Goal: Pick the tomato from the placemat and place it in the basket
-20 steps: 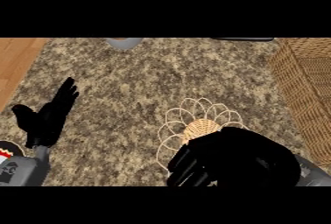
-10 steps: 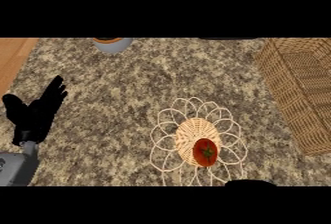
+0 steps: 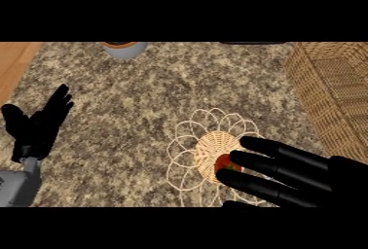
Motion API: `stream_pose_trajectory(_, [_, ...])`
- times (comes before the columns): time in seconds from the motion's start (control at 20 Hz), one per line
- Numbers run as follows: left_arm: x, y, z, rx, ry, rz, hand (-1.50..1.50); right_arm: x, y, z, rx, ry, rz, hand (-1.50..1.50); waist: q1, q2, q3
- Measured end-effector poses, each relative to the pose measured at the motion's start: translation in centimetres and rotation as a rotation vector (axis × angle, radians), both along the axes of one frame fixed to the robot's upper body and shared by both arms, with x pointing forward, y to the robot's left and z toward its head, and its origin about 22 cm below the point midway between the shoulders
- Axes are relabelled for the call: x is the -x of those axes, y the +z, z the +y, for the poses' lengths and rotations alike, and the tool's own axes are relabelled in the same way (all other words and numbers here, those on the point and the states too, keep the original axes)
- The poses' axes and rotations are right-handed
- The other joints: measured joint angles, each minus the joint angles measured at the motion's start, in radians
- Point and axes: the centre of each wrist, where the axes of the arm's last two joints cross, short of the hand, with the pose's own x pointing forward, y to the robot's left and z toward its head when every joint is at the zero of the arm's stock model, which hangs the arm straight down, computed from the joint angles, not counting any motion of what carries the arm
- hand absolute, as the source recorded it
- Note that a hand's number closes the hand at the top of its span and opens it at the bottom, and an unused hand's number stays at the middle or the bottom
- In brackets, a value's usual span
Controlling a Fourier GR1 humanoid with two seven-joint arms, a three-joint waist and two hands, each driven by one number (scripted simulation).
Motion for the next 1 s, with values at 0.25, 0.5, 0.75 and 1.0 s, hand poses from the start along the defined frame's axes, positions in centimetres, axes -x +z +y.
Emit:
stream_pose_trajectory(0.25, [0.1,0.3,-0.3,0.005,-0.008,0.0,0.0,-0.7,2.7,-1.6,0.193,-0.037,0.055,-1.5,0.01,0.003,0.001])
stream_pose_trajectory(0.5, [-0.5,0.5,-0.5,0.014,-0.013,-0.004,0.0,-2.1,4.6,-3.7,0.273,-0.009,0.129,-1.5,0.013,0.006,0.002])
stream_pose_trajectory(0.75, [-0.5,0.3,-0.5,0.009,-0.018,-0.005,0.0,-4.2,4.1,-6.8,0.244,0.037,0.213,-1.5,0.015,0.008,0.003])
stream_pose_trajectory(1.0, [-0.8,0.5,-0.4,0.005,-0.014,-0.003,0.0,-5.3,1.6,-8.8,0.132,0.031,0.24,-1.5,0.017,0.009,0.004])
